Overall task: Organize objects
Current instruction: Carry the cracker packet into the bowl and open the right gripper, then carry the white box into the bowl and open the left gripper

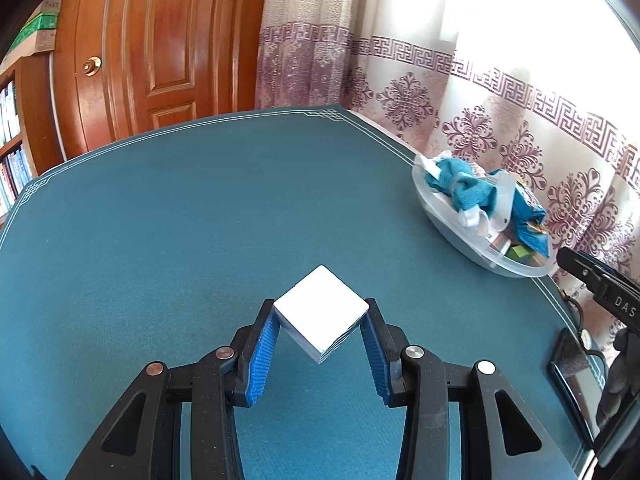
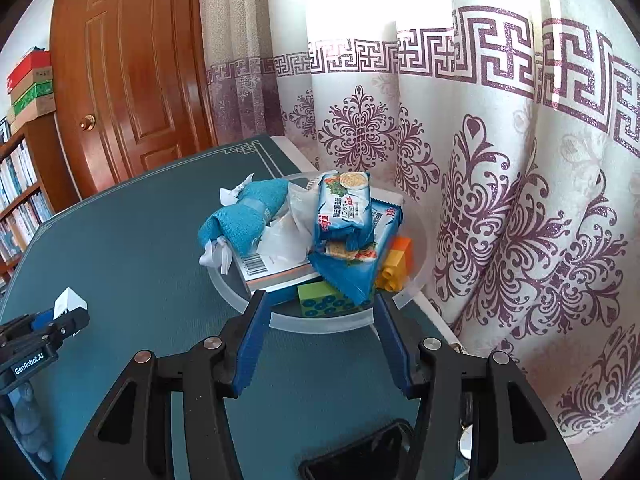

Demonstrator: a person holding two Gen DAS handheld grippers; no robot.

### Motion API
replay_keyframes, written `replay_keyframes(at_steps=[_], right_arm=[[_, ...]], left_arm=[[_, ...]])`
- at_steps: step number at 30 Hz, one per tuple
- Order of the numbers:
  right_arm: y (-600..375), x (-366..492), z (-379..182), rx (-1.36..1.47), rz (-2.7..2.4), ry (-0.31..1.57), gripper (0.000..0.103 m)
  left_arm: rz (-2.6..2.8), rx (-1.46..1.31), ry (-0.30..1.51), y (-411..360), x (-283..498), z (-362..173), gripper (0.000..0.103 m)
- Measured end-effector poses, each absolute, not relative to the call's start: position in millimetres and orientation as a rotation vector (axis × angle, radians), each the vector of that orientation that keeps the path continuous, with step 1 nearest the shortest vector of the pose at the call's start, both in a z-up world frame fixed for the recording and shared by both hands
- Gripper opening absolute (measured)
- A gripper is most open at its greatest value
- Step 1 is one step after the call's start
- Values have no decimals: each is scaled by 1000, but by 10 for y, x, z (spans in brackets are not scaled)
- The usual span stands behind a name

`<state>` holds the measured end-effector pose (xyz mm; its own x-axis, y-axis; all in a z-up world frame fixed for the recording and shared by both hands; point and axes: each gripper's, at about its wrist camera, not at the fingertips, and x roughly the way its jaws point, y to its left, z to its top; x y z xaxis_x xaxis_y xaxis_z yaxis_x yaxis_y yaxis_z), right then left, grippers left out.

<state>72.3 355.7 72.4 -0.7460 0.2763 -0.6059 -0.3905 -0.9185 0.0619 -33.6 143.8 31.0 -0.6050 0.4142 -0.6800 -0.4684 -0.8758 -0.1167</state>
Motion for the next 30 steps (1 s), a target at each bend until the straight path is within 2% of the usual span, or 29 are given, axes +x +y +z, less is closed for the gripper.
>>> replay_keyframes(at_steps=[7,30], right_arm=[[3656,865,594,-913,2630,294,55],[3947,1089,442,-953,2685,329,55]], left_arm=[[2328,-1004,77,1759,-239,421,44],[2132,-945,210,3098,-190,572,44]])
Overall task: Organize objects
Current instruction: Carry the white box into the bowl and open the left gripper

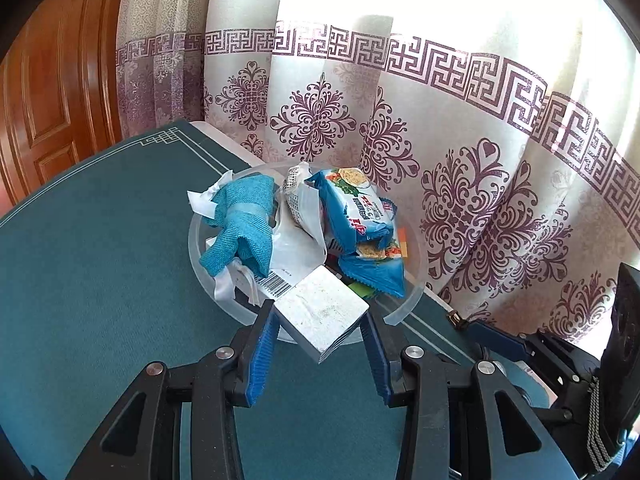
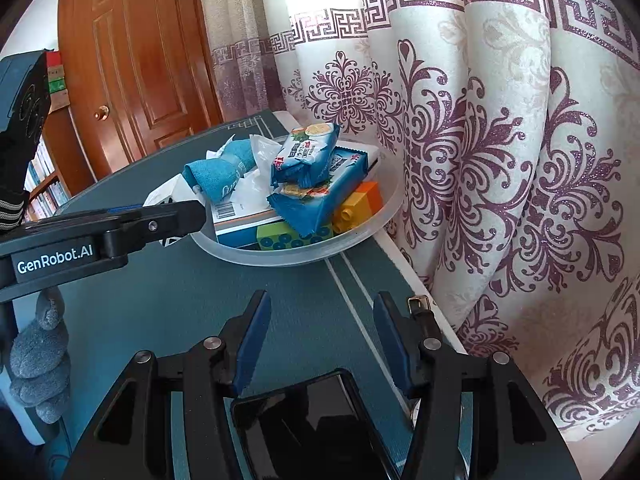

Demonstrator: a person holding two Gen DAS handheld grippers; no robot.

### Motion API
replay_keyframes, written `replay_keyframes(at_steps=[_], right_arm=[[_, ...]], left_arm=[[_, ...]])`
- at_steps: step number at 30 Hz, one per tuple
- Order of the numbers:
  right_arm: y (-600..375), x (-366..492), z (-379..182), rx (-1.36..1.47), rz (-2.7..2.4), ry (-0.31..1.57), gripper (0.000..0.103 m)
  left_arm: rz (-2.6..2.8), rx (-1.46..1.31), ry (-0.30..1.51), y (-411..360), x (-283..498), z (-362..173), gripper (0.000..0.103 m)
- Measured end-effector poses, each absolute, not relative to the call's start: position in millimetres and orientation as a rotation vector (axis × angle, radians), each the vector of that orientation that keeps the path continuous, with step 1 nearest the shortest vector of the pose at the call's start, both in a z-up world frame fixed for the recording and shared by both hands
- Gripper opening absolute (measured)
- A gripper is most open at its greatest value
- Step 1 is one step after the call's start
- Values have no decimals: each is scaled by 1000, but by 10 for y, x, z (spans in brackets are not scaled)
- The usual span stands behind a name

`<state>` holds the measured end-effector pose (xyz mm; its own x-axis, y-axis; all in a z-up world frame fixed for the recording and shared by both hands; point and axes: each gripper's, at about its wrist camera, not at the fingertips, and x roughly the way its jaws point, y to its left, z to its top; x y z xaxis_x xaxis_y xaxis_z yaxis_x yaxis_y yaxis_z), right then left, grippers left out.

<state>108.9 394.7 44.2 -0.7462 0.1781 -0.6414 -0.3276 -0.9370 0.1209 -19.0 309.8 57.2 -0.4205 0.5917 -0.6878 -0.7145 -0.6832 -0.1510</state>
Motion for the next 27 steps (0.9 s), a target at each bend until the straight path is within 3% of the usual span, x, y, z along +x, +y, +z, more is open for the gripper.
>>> replay_keyframes(at_steps=[27], right_arm=[[4028,1118,389,-949,2680,387,55]], left_arm=[[2124,-992,248,3526,-462,340,45]])
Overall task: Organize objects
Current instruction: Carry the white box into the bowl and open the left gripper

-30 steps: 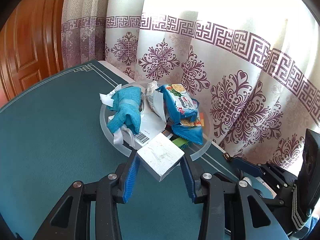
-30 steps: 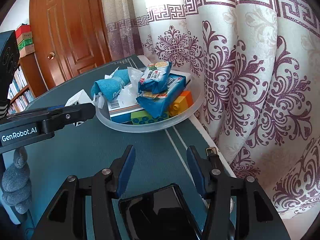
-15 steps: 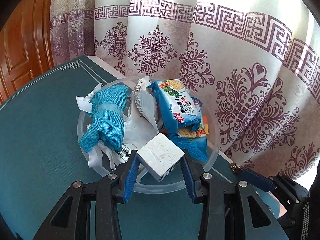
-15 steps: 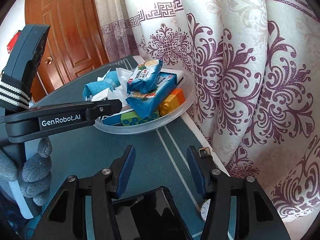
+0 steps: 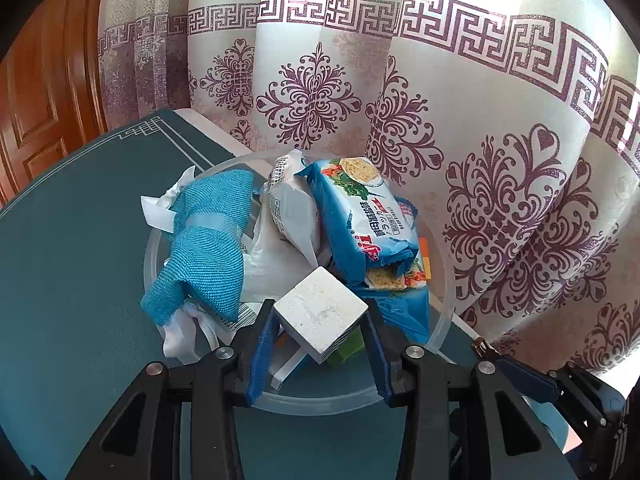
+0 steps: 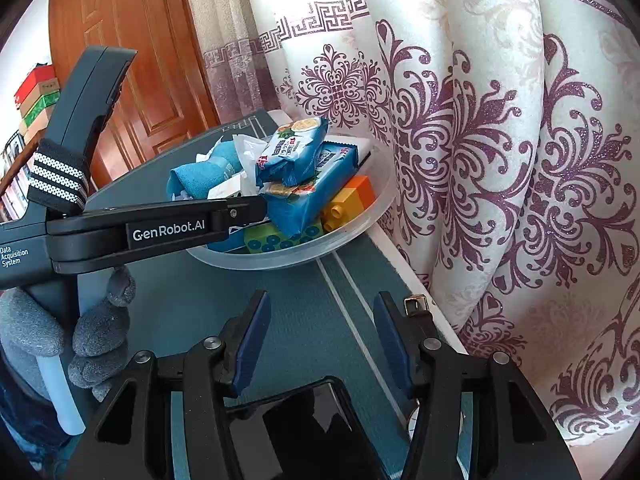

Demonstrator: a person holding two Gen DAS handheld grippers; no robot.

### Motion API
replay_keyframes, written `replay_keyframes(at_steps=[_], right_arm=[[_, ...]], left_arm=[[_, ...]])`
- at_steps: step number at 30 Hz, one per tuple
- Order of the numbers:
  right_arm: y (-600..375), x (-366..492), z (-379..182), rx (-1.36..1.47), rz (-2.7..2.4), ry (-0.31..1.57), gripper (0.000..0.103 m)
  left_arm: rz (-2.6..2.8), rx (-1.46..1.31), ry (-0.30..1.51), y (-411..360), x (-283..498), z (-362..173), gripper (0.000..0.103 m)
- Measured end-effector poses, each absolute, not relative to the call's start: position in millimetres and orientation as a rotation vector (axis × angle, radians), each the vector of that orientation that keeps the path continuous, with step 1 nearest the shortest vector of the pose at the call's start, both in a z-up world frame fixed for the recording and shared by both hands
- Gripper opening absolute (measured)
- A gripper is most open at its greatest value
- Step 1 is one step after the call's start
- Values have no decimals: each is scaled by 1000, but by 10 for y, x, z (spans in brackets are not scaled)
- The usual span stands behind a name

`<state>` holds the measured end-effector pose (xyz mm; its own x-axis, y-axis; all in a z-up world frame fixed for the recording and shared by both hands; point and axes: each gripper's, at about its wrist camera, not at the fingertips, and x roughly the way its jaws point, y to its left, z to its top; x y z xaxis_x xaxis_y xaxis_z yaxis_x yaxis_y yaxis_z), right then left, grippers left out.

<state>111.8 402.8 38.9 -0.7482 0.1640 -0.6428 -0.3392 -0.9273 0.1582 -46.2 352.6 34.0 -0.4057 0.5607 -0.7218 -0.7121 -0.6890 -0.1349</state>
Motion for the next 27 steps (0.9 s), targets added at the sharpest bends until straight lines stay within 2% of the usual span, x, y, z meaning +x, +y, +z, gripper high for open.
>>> replay_keyframes(at_steps=[7,12,27], right_arm=[[4026,1114,390,-948,2681,385,55],[3997,1100,394,-943,2683,381,55],[3955,1076,409,-945,2696,390,55]], left_arm=[[2130,-987,239,3491,-446,371,51],[2140,-975,227,3439,-400,414,59],[2218,-954,242,3237,-322,471,68]])
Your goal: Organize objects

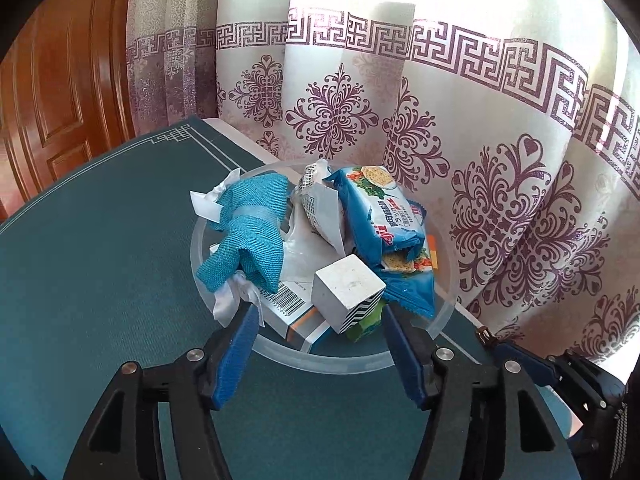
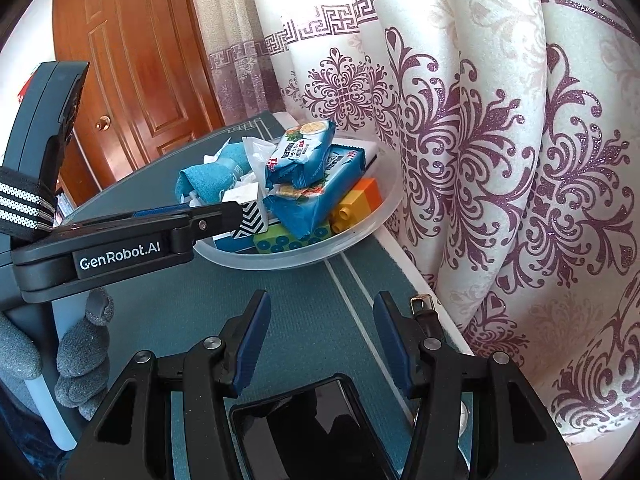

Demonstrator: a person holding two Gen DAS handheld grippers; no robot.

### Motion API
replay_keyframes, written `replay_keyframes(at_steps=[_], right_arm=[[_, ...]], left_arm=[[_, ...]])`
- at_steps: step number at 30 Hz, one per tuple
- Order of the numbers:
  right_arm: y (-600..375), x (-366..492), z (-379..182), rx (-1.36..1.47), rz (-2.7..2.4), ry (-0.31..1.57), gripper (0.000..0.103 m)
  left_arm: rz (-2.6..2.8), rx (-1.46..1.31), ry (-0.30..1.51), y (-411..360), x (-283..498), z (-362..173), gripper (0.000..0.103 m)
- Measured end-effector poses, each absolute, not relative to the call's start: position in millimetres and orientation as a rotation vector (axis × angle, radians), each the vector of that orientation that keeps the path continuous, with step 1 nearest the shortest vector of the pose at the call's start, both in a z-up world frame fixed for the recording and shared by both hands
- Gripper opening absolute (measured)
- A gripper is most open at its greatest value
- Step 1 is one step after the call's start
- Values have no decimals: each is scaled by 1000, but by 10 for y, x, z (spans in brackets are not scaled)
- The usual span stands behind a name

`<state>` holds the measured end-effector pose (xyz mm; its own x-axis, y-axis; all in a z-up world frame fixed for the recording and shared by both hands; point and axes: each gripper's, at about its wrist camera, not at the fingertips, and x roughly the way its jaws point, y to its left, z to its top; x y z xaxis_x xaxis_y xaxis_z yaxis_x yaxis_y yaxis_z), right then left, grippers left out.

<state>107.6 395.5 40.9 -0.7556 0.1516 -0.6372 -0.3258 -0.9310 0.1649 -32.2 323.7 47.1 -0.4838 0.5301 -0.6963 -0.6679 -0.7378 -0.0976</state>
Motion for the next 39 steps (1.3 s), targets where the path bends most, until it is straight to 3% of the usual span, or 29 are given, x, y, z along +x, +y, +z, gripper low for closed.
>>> replay_keyframes(at_steps=[13,17,21,25,29,35,39], right_arm=[[3964,1089,418,-940,2704,390,55],[3962,1089,421,-945,2705,389,55],[3959,1096,442,-939,2701,396,66],[3947,1091,462,-943,2692,387,68],[3926,1084,482,-944,2693,376,78],[3871,1033,569,-942,2690,339,95],[3827,999,641,-940,2687,283,99]], left_arm=[[2265,-955,295,3334,-427,406,72],[2252,-951,269,3237,-354,444,81],[2265,-940,245,3087,-261,505,88],[2354,-885,288,2913,-170,586,95],[2446,-828,319,2729,-114,685,102],[2488,-799,317,2602,-52,827,102],[2508,-803,308,2551,-19,882,102]])
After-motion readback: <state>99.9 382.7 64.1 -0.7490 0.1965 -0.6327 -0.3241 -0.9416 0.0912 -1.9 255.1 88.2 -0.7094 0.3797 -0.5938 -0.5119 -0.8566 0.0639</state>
